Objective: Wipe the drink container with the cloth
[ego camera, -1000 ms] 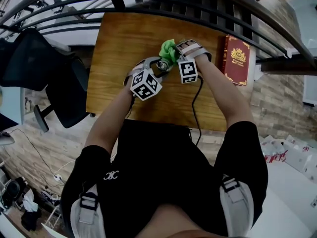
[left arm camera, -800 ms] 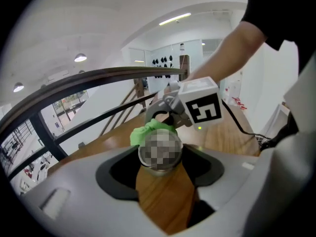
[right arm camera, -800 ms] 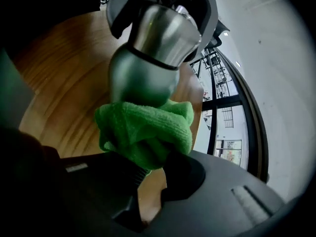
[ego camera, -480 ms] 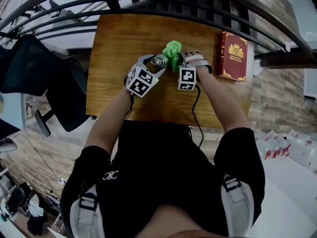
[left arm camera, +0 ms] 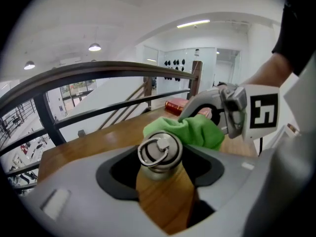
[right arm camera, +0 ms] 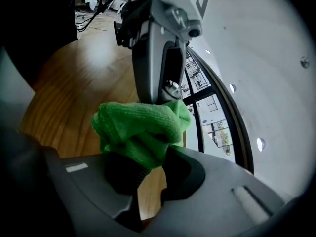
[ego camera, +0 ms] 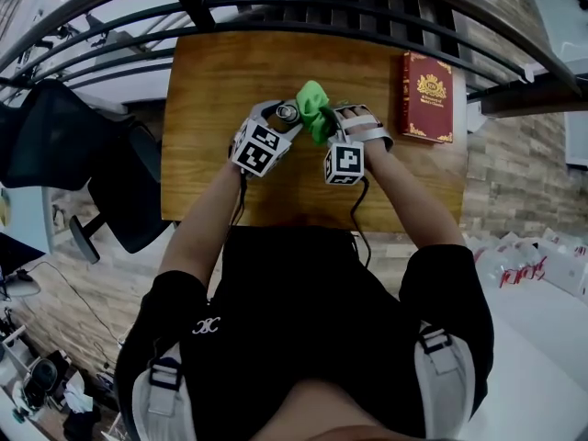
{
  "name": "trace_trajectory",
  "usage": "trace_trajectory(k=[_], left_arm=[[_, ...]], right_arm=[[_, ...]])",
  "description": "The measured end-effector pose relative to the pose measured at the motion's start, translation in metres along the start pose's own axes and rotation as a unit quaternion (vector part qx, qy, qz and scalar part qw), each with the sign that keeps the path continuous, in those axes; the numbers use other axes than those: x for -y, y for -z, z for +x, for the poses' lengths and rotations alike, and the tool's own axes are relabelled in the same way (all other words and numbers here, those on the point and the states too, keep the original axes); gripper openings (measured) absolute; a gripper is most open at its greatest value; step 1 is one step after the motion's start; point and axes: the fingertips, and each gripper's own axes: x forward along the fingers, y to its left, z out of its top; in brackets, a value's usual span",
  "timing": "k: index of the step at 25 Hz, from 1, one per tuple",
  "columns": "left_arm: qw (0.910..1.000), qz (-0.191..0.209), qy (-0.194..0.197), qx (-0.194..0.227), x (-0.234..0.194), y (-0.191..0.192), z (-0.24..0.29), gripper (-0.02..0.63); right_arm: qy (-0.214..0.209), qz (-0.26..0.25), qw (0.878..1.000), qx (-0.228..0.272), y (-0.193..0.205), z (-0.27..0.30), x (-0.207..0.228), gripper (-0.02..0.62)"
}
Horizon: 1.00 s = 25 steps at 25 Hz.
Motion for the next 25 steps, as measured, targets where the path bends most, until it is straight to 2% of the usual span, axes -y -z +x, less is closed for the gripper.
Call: trace_trajectory(k=[5,8,12,17,22,25], left_arm=[[1.0,0.002,-0.001,-0.005,0.001,0.0,0.001,0.314],[0.9999,-0.014,-0.003,-0.005,-0.002,0.003,-0.001,0.314],[0.9978,-0.066,-0.011,0.007,-0.018,0.011,-0.001,0.314],[0.9925,-0.12,-0.019,0.016,-0.027,0.011,-0.003,0.314],[0.9823,-0.183,-0.031,0.027,-0.037,0.013,-0.006,0.314],[0.9725,-0.228,-0.035,0.035,-0.043,0.014,-0.008,0.314]], right_arm=[[0.033,-0.018,0.999,0.007,-0.01,-0.006,0.025,0.06],[0.044,-0.026,0.999,0.016,-0.019,-0.01,0.032,0.06],[0.05,-0.025,0.998,0.02,-0.022,-0.008,0.031,0.06],[0.028,-0.015,0.999,0.006,-0.012,0.018,0.015,0.06],[0.006,0.016,1.0,-0.017,-0.003,0.034,0.001,0.06],[-0.004,0.032,0.999,-0.02,-0.004,0.034,-0.008,0.06]])
